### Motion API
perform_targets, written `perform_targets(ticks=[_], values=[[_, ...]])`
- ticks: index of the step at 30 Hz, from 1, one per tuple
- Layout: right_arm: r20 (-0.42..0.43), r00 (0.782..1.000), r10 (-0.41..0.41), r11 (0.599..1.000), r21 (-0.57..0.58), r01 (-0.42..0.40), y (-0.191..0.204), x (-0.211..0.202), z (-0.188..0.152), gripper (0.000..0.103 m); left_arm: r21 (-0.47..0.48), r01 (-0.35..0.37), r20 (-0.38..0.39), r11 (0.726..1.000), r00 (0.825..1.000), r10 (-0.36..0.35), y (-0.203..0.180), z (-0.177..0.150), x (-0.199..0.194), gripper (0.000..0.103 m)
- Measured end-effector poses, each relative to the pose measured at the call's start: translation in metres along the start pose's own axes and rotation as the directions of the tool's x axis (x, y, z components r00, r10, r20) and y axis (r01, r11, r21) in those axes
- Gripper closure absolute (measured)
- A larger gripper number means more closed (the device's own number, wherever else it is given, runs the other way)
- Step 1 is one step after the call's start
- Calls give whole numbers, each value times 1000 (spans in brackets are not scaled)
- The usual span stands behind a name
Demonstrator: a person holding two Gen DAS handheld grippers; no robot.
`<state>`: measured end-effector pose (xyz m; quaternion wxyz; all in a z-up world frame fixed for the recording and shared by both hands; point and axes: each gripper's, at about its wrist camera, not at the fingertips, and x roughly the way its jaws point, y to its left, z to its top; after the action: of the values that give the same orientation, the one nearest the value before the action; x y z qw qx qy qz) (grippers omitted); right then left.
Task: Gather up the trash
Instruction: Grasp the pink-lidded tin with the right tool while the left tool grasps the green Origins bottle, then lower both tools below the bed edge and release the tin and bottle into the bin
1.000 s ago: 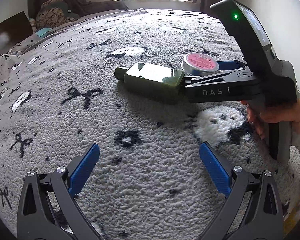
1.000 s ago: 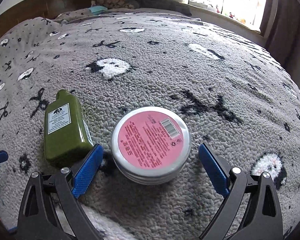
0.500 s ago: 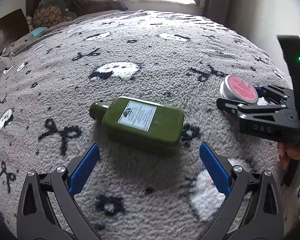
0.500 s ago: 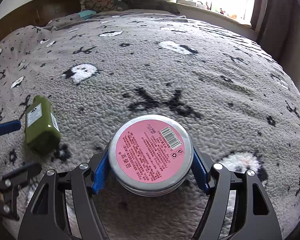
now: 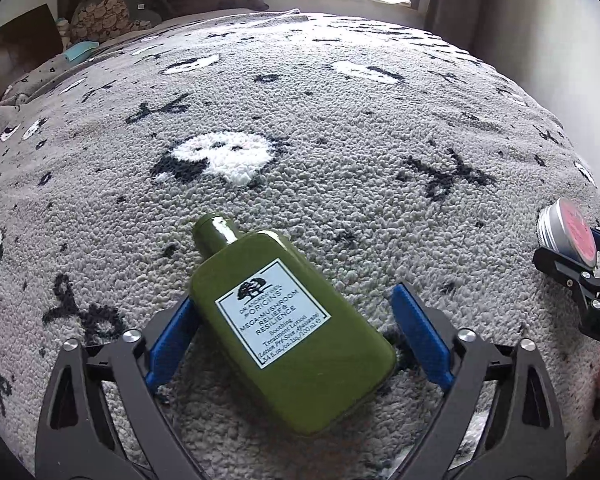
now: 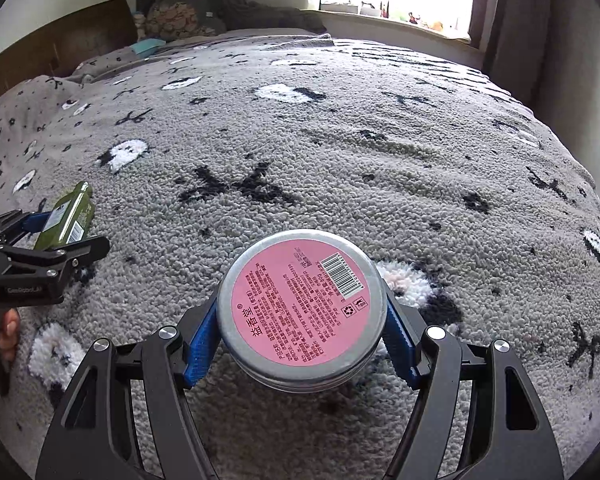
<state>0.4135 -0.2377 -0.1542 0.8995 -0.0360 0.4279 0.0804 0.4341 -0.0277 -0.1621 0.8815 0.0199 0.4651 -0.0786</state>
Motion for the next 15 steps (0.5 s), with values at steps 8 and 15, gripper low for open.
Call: perform_targets(ticks=[8,15], values=[[-7,1000,1,1000,-22,-1,14,-18,-12,32,14,4,4,1000,1000,-4,4,-17,-17,29],[6,1000,3,1000,-25,-3,29,-56,-36,32,68,21,12,998,1000,-21,-3,-56,-57,29]])
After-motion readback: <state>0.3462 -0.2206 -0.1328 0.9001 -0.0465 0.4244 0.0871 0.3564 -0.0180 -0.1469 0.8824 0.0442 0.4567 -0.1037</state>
